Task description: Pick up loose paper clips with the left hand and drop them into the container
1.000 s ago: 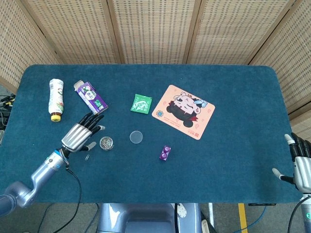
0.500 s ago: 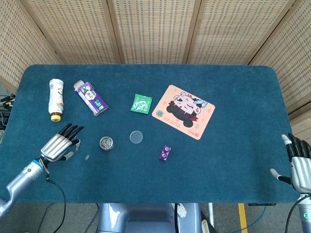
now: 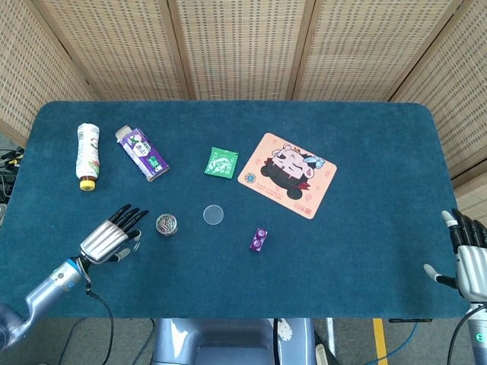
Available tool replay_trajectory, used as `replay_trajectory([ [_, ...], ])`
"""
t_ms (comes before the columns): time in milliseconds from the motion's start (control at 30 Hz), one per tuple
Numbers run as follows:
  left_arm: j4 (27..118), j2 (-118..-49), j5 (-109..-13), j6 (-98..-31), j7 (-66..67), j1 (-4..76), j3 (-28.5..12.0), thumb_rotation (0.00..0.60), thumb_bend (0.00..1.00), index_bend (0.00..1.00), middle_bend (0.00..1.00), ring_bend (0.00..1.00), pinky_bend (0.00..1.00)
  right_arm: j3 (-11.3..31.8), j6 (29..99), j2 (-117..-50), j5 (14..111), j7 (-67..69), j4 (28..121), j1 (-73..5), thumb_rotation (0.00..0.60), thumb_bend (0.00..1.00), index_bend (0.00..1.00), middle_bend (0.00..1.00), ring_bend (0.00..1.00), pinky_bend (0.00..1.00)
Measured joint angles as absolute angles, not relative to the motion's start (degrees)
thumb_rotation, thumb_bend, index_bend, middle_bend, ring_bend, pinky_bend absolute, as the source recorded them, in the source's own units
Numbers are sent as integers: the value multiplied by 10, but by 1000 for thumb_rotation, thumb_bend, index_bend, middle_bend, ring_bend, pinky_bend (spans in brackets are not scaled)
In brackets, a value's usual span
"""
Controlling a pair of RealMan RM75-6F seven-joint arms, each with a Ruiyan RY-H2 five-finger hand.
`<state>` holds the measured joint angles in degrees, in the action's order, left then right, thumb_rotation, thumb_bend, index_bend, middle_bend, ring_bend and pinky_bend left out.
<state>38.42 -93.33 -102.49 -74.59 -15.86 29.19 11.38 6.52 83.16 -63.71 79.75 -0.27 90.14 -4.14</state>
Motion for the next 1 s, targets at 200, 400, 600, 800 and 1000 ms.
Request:
replay_trajectory([
  [200,373,-939,-1030,-741,-144,297,115,600,313,454,0,0,0,65,831,-637,797,0,901,-41,600,0,17,0,0,0],
  [400,362,-945,-1029,-734,-142,298,116,600,313,454,0,0,0,66,831,-636,797,1,900,-41,600,0,17,0,0,0],
  [600,347,-954,-1026,-732,-141,298,115,600,314,454,0,0,0,65,831,-636,798,1,900,-41,600,0,17,0,0,0],
  [800,337,-967,-1026,-731,-143,299,115,600,314,454,0,0,0,65,832,-636,798,2,901,-41,600,0,17,0,0,0],
  [1000,339,-975,-1033,-733,-138,302,119,600,313,454,0,0,0,66,832,-634,798,6,902,-40,600,0,17,0,0,0],
])
